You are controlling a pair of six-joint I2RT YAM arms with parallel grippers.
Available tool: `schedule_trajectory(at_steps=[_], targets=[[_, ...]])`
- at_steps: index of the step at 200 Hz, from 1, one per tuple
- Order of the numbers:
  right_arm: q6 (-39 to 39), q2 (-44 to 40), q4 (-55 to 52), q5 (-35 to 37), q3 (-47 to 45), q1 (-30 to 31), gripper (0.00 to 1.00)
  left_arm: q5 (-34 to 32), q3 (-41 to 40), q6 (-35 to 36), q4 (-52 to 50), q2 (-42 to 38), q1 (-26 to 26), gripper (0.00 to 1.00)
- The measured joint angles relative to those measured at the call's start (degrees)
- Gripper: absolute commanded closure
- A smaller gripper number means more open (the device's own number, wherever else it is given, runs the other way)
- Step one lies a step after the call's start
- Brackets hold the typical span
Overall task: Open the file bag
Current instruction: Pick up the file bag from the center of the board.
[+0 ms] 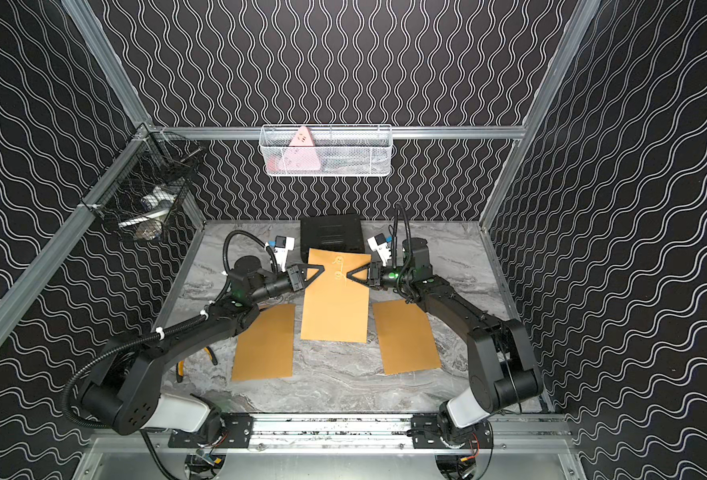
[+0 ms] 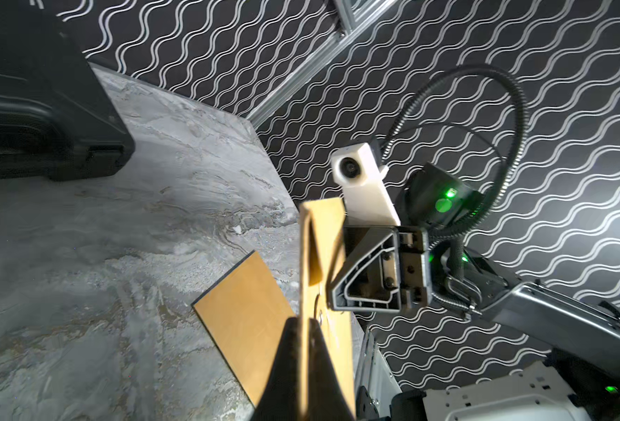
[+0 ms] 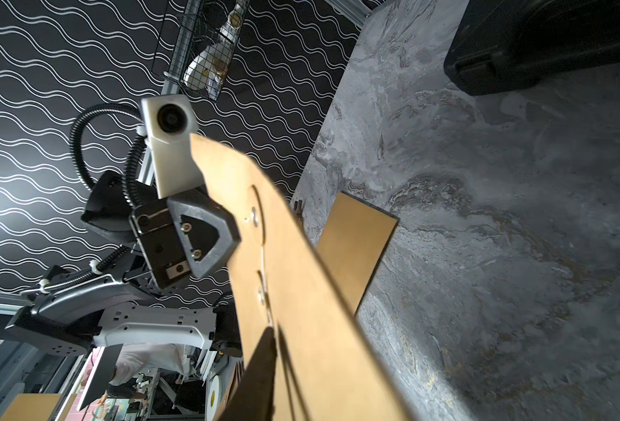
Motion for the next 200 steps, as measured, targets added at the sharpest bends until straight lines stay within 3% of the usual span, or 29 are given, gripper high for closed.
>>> schedule_trajectory(at_steps=[33, 73, 136, 200], targets=[[-3.58, -3.39, -6.01, 4.52, -0.44, 0.13, 0.58, -2.16, 0.59, 3.15, -5.64, -3.32, 0.00, 1.00], [-7.63, -8.41, -14.71, 12.15, -1.46, 0.85, 0.57, -5.77, 1.40, 7.80, -12.79, -6.27, 0.00, 1.00], [-10.49, -9.40, -24.72, 25.70, 4.24, 10.14, 0.73, -10.25, 0.70, 10.82, -17.42, -8.02, -0.02, 1.00], [-8.72, -1.86, -26.99, 33.79, 10.49, 17.07, 0.76, -12.52, -0.44, 11.87, -18.36, -9.25, -0.09, 1.00]])
